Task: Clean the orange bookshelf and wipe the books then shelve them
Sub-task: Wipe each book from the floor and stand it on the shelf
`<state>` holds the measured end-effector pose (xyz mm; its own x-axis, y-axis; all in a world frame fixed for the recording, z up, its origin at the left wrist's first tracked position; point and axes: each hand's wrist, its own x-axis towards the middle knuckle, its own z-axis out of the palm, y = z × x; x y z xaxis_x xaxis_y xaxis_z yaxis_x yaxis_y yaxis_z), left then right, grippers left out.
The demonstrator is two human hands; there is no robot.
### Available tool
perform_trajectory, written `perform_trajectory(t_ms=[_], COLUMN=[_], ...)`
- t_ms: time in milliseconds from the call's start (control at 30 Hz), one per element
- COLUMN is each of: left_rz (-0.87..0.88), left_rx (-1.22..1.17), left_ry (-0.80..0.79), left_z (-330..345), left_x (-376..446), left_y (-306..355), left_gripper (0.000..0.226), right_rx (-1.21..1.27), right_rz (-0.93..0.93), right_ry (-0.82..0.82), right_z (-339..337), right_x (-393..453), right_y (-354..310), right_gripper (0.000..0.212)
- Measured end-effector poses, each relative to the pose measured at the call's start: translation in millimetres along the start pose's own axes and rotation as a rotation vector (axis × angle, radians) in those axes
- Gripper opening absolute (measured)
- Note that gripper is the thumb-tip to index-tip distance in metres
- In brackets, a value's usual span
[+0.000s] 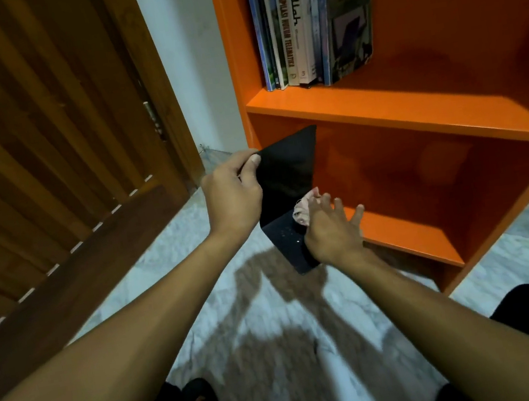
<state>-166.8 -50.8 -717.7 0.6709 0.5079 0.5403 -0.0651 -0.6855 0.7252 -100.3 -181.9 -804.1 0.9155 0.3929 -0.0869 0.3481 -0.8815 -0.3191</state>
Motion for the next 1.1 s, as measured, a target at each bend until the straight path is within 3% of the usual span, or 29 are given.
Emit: perform_trajectory(t_ms=[133, 367, 567, 700, 800, 867, 933, 1033, 1100], left_rz=[-0.022, -0.086, -0.127, -0.151, -0.203, -0.235, -0.277, -0.331, -0.345], left_rx=[-0.032, -0.032, -0.029, -0.058, -0.115, -0.171, -0.241, -0.352, -0.391], left_ry=[-0.019, -0.031, -0.021, -0.041, -0.051, -0.033, -0.023, -0.045, -0.066], left_z=[1.5, -0.8, -6.9, -9.1, -11.1, -14.8, -19.2, -24.6, -28.9], left_x=[-2.5, -1.0, 1.0, 2.0, 2.9, 6.0, 9.9, 13.1, 13.4], left_y=[3.4, 1.4, -8.2, -13.5, -16.4, -17.1, -14.2, -10.9, -10.3], left_gripper=[0.022, 0.023, 0.022, 0.022, 0.021, 0.022, 0.022, 0.024, 0.023], right_rx=[-0.028, 0.076, 0.493, 0.494, 0.506, 0.546, 0.663, 0.985, 1.315], right_rz=[-0.061, -0.421, -0.738, -1.006, -1.048, -0.858, -0.427, 0.117, 0.363], right_ry=[0.002, -0.069, 0.020, 0.085, 0.064, -0.122, -0.402, -0.397, -0.417], right_z=[26.3, 51.4, 72.5, 80.9, 87.6, 87.4, 87.4, 84.4, 67.9], right_x=[-18.6, -56.7, -75.4, -82.3, -82.8, -83.3, -79.1, -62.8, -49.5], right_y=[-11.6, -38.0, -35.8, -35.8, -23.1, -11.5, -0.2, 19.3, 34.9], right_gripper=[0.074, 0.069, 0.043, 0.022, 0.012, 0.023, 0.031, 0.023, 0.021])
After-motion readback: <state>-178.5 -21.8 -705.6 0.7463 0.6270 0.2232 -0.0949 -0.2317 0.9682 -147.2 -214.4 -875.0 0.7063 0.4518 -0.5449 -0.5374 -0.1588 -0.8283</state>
